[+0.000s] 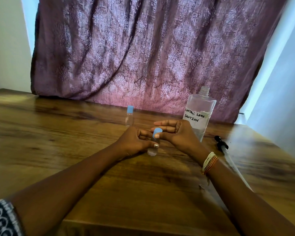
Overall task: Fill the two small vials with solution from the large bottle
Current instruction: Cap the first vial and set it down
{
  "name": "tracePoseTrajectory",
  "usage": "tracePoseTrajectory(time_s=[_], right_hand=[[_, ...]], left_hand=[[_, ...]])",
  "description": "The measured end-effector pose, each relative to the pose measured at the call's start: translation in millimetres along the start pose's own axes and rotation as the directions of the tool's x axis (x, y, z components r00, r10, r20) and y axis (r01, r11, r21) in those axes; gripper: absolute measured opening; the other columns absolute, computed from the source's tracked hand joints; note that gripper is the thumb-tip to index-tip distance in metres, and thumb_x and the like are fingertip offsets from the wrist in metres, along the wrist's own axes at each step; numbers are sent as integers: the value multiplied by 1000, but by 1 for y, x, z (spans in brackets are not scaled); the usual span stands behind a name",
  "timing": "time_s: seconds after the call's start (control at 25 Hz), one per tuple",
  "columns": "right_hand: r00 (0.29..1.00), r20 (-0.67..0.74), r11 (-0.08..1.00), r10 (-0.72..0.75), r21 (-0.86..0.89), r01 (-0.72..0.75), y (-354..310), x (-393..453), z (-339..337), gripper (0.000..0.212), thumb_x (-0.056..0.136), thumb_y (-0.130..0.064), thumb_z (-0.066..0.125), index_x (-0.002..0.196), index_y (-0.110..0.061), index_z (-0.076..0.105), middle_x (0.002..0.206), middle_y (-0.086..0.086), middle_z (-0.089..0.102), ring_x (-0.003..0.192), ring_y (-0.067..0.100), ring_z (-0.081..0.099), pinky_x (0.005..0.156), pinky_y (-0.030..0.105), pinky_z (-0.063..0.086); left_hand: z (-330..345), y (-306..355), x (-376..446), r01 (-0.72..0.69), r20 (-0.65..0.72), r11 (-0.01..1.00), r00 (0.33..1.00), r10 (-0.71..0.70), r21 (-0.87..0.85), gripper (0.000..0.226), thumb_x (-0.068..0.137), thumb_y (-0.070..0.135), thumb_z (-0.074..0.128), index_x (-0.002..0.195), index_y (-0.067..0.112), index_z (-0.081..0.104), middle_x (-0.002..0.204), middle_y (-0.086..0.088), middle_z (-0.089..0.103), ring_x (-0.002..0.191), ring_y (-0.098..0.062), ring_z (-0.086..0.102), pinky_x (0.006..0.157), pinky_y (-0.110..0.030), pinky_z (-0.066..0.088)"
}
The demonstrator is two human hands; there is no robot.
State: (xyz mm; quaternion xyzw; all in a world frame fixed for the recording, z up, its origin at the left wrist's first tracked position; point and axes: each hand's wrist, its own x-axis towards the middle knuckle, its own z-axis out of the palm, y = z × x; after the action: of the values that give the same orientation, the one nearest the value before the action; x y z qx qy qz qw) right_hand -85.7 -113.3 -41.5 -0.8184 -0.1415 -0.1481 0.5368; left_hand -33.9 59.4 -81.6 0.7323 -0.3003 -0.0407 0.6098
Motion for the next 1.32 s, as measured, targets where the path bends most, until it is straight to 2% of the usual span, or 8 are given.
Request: tracePoseTrajectory(time_s=[0.2,0.4,0.48,0.64,0.84,1.0,1.24,1.32], right_hand=[[999,-48,1000,14,6,-14,2,0,9,36,74,-5,81,104,-19,69,98,-1,74,93,10,73,81,21,58],[953,211,972,217,-141,-190,10,-6,9,68,71,-2,82,128,-12,46,107,3,67,93,14,68,78,20,57],[968,130,971,216,-129,-199,16,-9,16,66,66,-5,86,120,-19,51,98,3,70,87,13,69,68,18,57],[988,-18,973,154,-171,-154,27,-2,21,47,67,-16,85,104,-27,59,89,-1,74,81,11,71,68,25,60],[974,-144,954,173,-221,-202,47,40,19,28,72,-11,77,97,-18,67,65,-13,63,62,3,60,57,21,49],[955,-193,919,224,-284,-273,61,77,18,31,69,-12,81,97,-13,68,71,-8,59,72,11,58,70,26,46],[923,-240,911,302,-213,-353,63,80,26,48,65,-14,85,107,-11,61,103,5,69,94,21,65,84,34,55],[905,-343,911,251,-232,-340,57,68,37,38,68,-14,81,93,-15,53,98,5,64,80,14,60,67,31,53]], left_hand=[[-3,-3,-1,17,-23,998,1000,-19,-57,24,69,2,81,89,14,77,90,-11,77,78,-15,73,73,-29,59],[-3,-5,0,-18,-149,996,988,31,86,34,67,11,85,100,6,76,97,-21,75,93,-36,70,88,-48,56],[-4,-4,0,-39,-107,994,993,50,103,31,69,13,84,99,9,76,91,-26,73,78,-37,68,77,-45,56],[-8,-4,2,24,-46,998,999,-21,60,30,69,17,84,98,16,74,71,-12,68,52,-10,58,50,-22,47],[-20,-15,12,138,-192,980,968,-164,-140,24,83,2,70,106,5,67,66,-12,56,51,-18,51,76,-54,56],[-27,-15,12,165,-232,982,956,-181,-89,14,87,4,65,101,2,68,85,-26,65,41,-5,53,44,-22,48],[-30,-18,16,188,-273,977,939,-210,-104,9,89,9,64,91,12,72,78,-12,68,43,-4,55,46,-23,52],[-30,-21,19,179,-336,975,917,-213,-130,12,89,6,62,88,13,72,72,-8,65,38,-4,52,41,-23,48]])
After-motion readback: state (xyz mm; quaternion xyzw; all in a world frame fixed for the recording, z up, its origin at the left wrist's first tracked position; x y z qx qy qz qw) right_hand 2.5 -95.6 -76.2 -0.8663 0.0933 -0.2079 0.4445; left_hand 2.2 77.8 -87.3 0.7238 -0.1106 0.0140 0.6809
